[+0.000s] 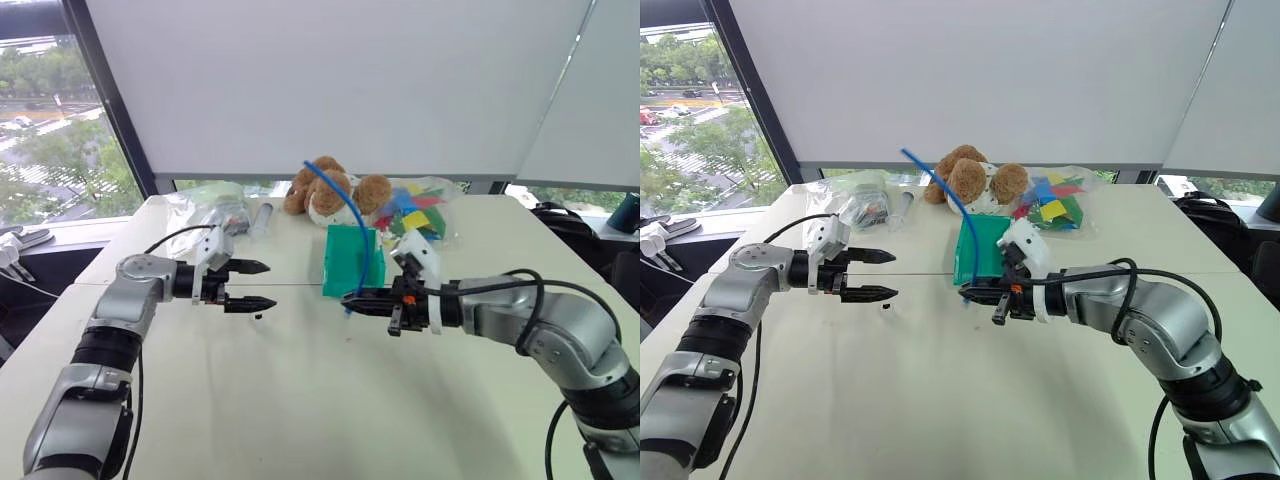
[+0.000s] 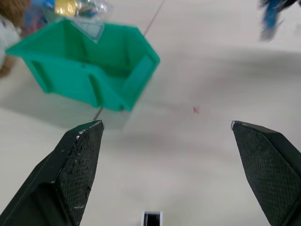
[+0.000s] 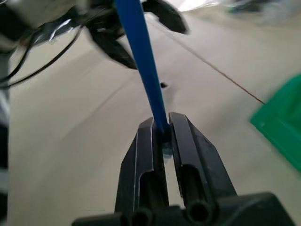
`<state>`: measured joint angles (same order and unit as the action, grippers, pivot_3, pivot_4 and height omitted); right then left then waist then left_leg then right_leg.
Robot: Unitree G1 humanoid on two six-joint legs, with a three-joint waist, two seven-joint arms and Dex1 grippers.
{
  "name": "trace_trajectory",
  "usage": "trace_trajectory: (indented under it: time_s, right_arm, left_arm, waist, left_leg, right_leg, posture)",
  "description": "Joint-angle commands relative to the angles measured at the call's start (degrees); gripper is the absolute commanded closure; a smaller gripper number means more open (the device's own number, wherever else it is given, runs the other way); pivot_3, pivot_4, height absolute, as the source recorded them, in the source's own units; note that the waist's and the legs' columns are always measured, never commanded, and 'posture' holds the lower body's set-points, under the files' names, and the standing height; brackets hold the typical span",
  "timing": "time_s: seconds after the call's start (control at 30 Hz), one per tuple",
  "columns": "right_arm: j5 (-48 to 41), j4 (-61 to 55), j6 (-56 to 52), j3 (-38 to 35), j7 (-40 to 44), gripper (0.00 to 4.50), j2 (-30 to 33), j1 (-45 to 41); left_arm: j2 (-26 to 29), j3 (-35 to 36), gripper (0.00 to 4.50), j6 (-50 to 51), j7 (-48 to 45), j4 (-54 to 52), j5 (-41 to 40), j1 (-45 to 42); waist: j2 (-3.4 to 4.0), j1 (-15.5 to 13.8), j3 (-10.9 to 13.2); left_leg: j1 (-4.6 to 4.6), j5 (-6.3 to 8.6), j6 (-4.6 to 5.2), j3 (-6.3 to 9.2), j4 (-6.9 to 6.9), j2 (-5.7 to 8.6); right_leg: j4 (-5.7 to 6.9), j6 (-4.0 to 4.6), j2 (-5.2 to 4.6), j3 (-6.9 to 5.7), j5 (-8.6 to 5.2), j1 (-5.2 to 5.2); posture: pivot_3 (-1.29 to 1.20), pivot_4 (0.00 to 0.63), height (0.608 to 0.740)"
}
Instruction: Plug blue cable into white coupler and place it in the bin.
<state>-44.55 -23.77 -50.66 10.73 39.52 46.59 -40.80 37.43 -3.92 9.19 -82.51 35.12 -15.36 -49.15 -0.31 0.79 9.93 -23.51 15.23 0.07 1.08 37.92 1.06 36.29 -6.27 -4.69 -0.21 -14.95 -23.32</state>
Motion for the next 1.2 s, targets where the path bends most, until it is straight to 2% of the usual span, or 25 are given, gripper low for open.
trace_trajectory:
  time_s: [0.03,0.27,0.6,0.7,0.83,0.9,1.03,1.2]
  right_arm:
    - [4.8,1.9,4.0,1.1,5.2,4.50,0.0,-2.2]
    - [7.7,1.1,4.0,0.2,6.6,4.50,-2.4,-1.6]
    - [8.4,-0.3,2.6,-1.1,6.6,4.50,-3.1,-0.2]
    - [8.5,-0.6,2.2,-1.5,6.5,4.50,-3.2,-0.1]
    - [8.6,-1.0,1.6,-1.7,6.3,4.50,-3.1,0.1]
    - [8.6,-1.3,1.2,-1.9,6.2,4.50,-2.9,0.2]
    - [8.6,-1.4,0.5,-2.5,6.8,4.50,-2.2,0.0]
    - [8.9,-0.1,0.7,-1.8,9.7,4.50,-1.8,-1.6]
  left_arm:
    - [-0.2,-0.9,0.04,-5.9,-1.8,7.4,3.0,-2.8]
    - [-2.4,-0.5,0.04,-16.0,-1.6,21.1,6.4,-2.8]
    - [-6.0,-0.4,0.04,-25.6,2.0,30.4,10.1,-2.8]
    - [-7.3,0.4,0.89,-28.4,4.5,31.8,10.4,-2.9]
    - [-9.2,1.0,2.93,-29.9,6.3,33.5,10.7,-2.7]
    - [-9.9,1.5,4.10,-30.1,6.2,33.9,10.8,-2.6]
    - [-12.1,2.1,4.13,-29.7,3.2,31.8,9.6,-3.1]
    - [-18.5,-0.2,4.13,-27.7,-3.1,24.6,8.9,-2.8]
  waist:
    - [-0.13,-0.1,0.1]
    - [-0.17,-0.2,0.1]
    - [-0.19,-0.2,0.1]
    - [-0.19,-0.2,0.1]
    - [-0.19,-0.2,0.1]
    - [-0.19,-0.2,0.1]
    - [-0.19,-0.4,0.1]
    - [-0.19,-0.5,0.1]
  left_leg:
    - [-0.01,0.00,0.00,0.00,0.00,-0.01]
    - [-0.13,0.00,0.00,0.00,0.01,-0.02]
    - [-0.16,0.00,0.00,0.01,0.02,0.00]
    - [-0.16,0.00,0.00,0.01,0.03,0.02]
    - [-0.16,0.00,0.00,0.00,0.03,0.04]
    - [-0.16,0.00,0.00,0.00,0.03,0.05]
    - [-0.16,0.00,0.00,0.00,0.05,0.08]
    - [-0.22,0.00,0.00,0.00,0.13,0.12]
  right_leg:
    - [0.00,0.00,0.00,0.00,0.00,0.00]
    - [-0.01,0.00,-0.08,0.00,0.01,-0.10]
    - [0.01,0.00,-0.16,-0.01,0.02,-0.12]
    - [0.02,-0.01,-0.19,-0.03,0.02,-0.12]
    - [0.04,-0.01,-0.23,-0.05,0.02,-0.13]
    - [0.04,-0.01,-0.24,-0.06,0.02,-0.12]
    - [0.06,-0.02,-0.27,-0.07,0.02,-0.11]
    - [0.05,-0.04,-0.31,-0.08,0.04,-0.10]
  posture:
    - [0.00,0.150,0.740]
    - [0.00,0.150,0.740]
    - [0.00,0.150,0.740]
    - [0.00,0.150,0.740]
    - [0.00,0.150,0.740]
    - [0.00,0.150,0.740]
    - [0.00,0.150,0.740]
    - [0.00,0.150,0.740]
